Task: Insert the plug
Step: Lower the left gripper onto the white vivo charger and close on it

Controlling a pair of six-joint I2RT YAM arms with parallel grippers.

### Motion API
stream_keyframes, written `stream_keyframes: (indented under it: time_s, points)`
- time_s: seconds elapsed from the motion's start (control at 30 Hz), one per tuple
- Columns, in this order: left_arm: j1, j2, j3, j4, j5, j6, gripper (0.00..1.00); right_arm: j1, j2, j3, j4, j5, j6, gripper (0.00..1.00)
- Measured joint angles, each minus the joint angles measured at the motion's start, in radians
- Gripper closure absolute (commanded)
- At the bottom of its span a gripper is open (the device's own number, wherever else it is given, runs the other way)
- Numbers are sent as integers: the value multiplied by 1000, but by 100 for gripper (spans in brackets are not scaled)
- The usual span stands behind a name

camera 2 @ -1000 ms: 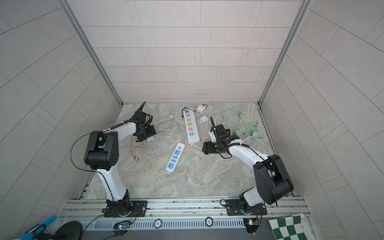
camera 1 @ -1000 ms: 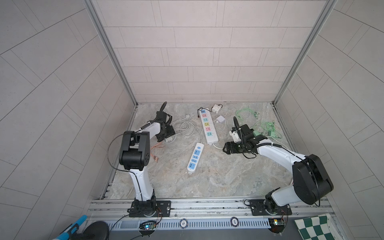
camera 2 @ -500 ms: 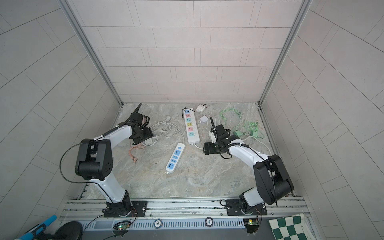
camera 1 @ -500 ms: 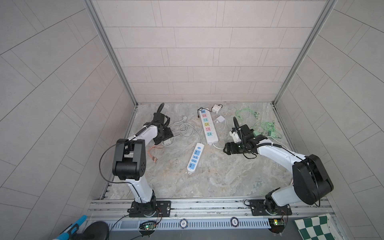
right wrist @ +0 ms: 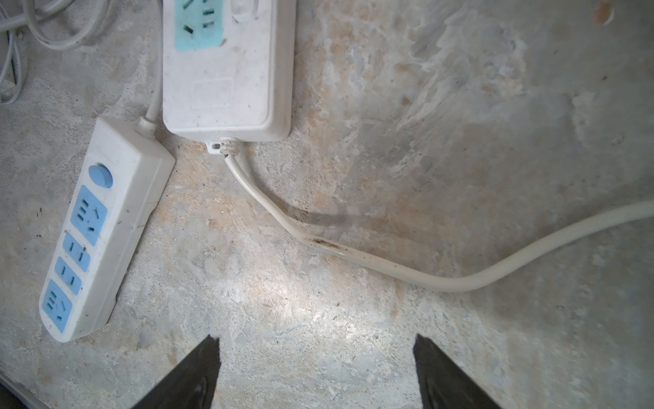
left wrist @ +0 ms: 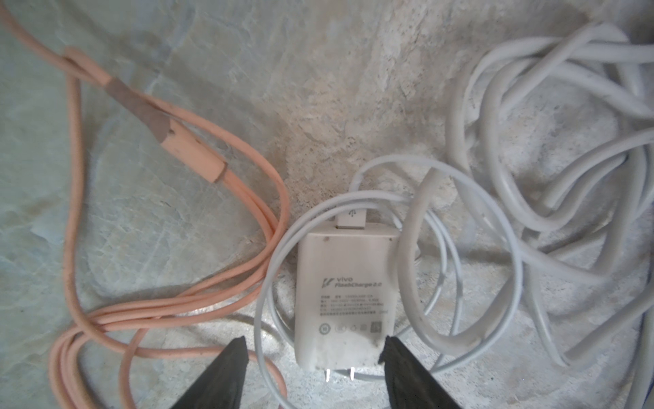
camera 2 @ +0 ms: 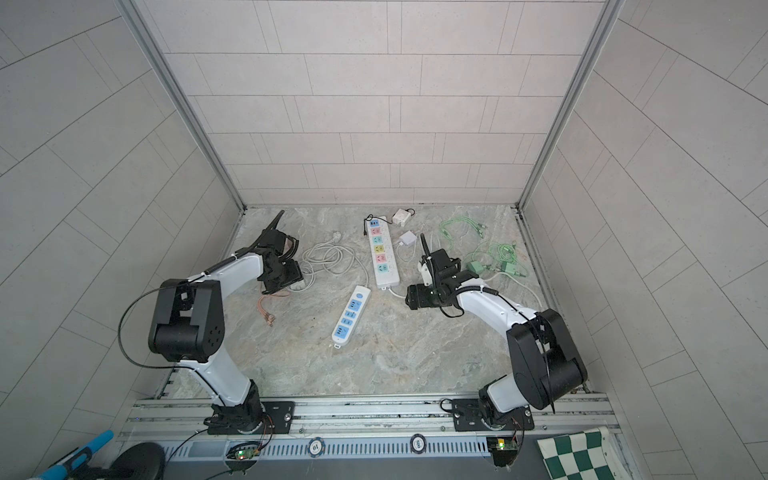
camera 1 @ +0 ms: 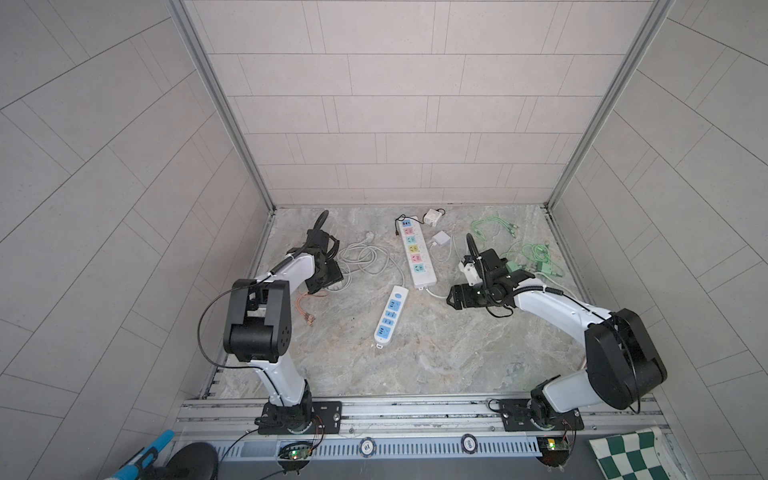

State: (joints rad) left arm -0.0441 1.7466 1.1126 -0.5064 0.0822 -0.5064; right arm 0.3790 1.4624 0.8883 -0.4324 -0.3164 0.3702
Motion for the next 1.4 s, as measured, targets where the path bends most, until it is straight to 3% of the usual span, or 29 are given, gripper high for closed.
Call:
stream_keyframes:
  time_s: [1.0, 1.17, 1.4]
  points:
    - [-39, 101, 57, 20, -24, 6, 38, 1, 0, 0, 2, -16, 1, 14]
    - [-44, 128, 68, 20, -35, 8, 47, 1, 0, 0, 2, -16, 1, 14]
    - [-46, 136, 77, 20, -46, 15, 68, 1, -13, 0, 0, -16, 0, 14]
